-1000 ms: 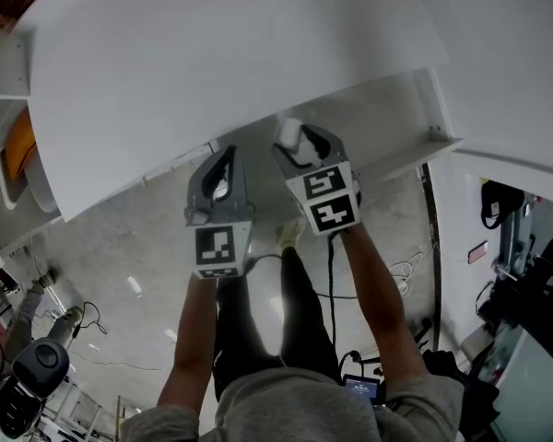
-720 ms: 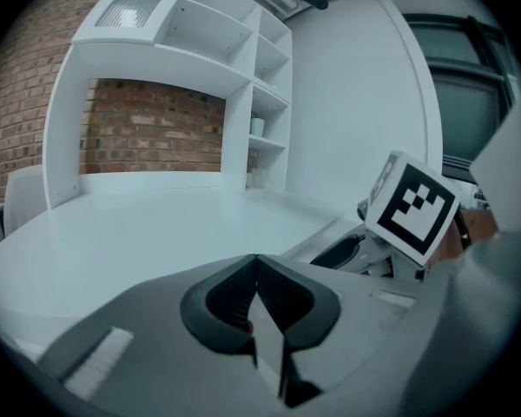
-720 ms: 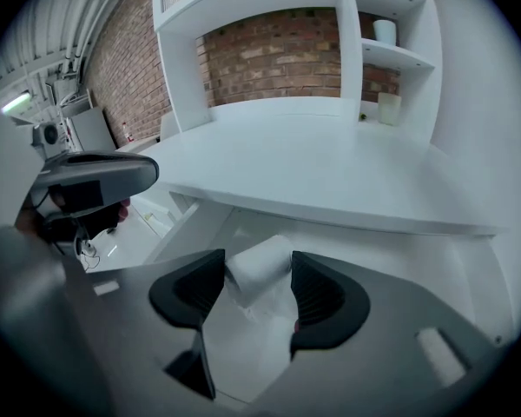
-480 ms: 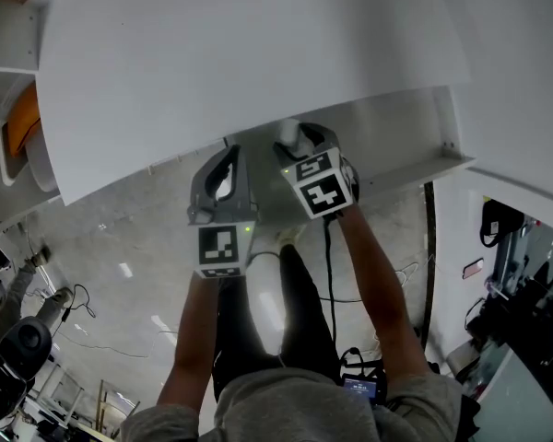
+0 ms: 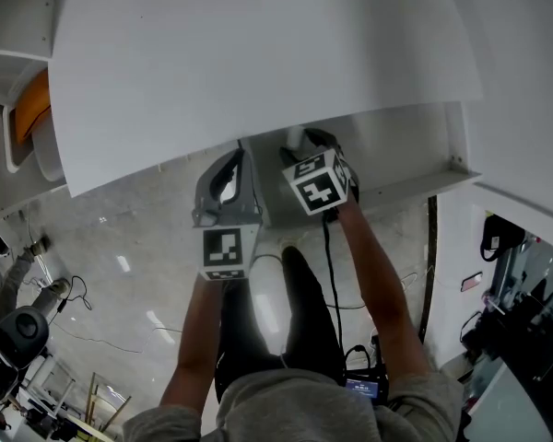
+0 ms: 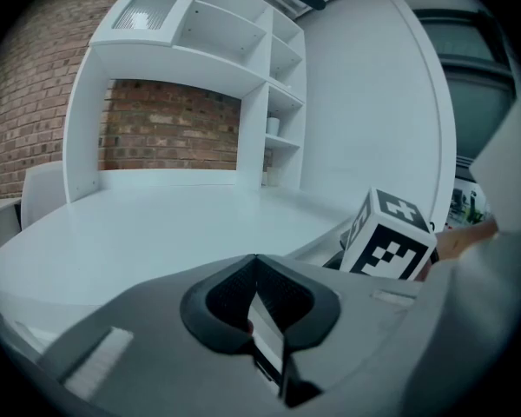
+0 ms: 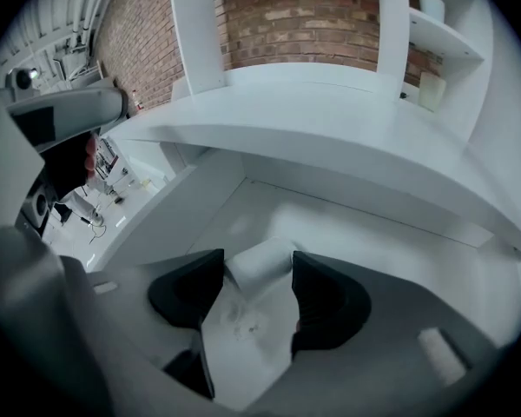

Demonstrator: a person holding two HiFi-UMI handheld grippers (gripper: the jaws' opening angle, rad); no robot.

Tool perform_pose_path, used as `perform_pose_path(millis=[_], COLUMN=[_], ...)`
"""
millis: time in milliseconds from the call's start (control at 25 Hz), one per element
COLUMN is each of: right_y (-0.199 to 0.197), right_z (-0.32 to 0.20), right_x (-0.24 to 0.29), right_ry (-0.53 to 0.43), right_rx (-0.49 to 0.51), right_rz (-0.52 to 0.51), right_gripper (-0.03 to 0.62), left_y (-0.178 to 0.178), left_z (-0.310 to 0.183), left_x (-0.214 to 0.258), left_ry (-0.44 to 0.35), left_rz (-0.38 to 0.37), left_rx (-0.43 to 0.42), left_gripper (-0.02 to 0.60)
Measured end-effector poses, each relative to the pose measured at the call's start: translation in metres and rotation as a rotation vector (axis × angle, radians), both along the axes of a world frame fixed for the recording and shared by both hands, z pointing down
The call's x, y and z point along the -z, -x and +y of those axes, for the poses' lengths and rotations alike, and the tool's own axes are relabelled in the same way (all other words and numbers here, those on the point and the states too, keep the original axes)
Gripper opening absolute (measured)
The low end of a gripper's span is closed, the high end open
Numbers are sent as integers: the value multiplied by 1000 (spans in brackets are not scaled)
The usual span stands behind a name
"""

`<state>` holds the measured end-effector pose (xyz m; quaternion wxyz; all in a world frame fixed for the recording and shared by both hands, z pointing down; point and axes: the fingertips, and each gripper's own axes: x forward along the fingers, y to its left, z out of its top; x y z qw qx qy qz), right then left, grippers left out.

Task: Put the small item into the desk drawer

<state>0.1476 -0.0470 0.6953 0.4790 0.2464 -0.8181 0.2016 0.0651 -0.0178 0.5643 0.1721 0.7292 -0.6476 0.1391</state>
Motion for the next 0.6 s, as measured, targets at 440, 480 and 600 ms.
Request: perform_pose_path(millis=[440, 480, 600], right_y=[0, -1, -5], right_z=[4, 4, 3], right_x=[8, 11, 28], right_ry=[-2, -4, -20], right_rx=[-15, -20, -47], right_rz=[-13, -17, -40], right_gripper=[290, 288, 282], left_y=[8, 8, 6], left_z=[3, 3, 1], left_x=[10, 14, 30], left_ry=[-8, -13, -33], left_rz=[-5, -7, -14], left_rx=[0, -2, -10], left_gripper=[12, 12, 12])
